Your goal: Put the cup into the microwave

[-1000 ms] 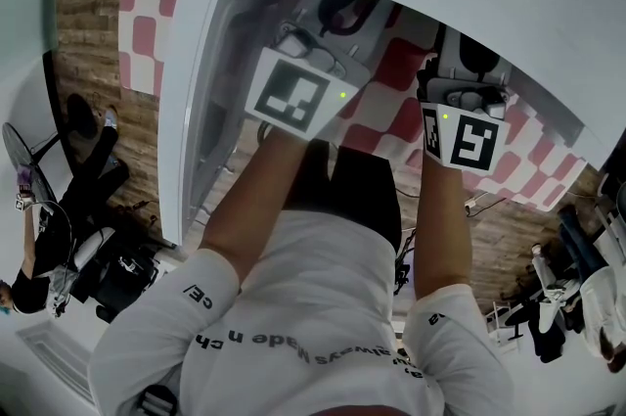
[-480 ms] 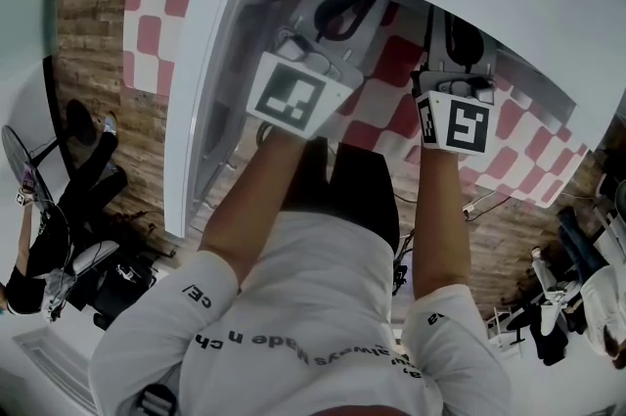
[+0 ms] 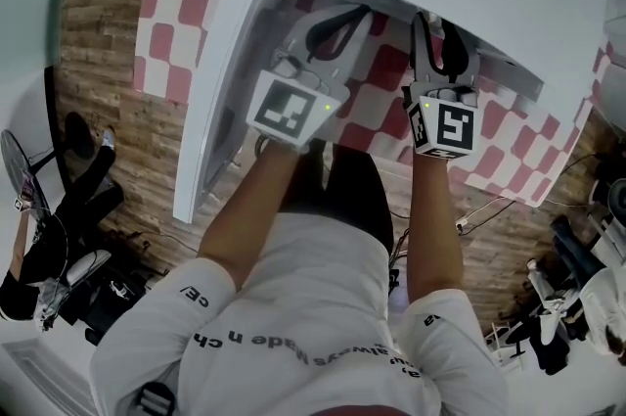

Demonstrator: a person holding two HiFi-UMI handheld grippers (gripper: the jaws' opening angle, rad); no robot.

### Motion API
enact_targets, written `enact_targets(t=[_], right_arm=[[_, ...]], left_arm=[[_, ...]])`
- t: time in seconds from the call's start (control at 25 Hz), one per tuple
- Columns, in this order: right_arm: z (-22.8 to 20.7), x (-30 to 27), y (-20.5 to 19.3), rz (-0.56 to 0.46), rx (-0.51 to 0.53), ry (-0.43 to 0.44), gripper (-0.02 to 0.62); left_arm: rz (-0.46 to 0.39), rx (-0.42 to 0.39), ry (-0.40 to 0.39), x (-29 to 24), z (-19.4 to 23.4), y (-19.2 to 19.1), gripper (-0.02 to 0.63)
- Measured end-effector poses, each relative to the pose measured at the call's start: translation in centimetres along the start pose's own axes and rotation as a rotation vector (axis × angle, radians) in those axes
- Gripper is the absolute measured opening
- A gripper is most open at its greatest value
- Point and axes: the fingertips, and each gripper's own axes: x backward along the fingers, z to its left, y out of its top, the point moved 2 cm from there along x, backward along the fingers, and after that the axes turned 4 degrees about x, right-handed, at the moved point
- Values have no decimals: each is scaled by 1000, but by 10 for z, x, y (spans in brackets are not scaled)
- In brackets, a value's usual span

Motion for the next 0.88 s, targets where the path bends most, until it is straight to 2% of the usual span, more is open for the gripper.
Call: enact_targets(t=[0.24,0.32,0.72,0.88], right_arm=[[0,30,22,26,0,-7,136],[2,42,34,32,5,2,115],[15,108,107,4,-5,37,78],[22,134,142,-24,-10,61,67]], left_arm=[[26,9,-30,16,-21,15,3],[37,1,-46,23,-30,24,3],[48,15,-107,59,-74,85,3],[36,31,-157,72,-94,110,3]])
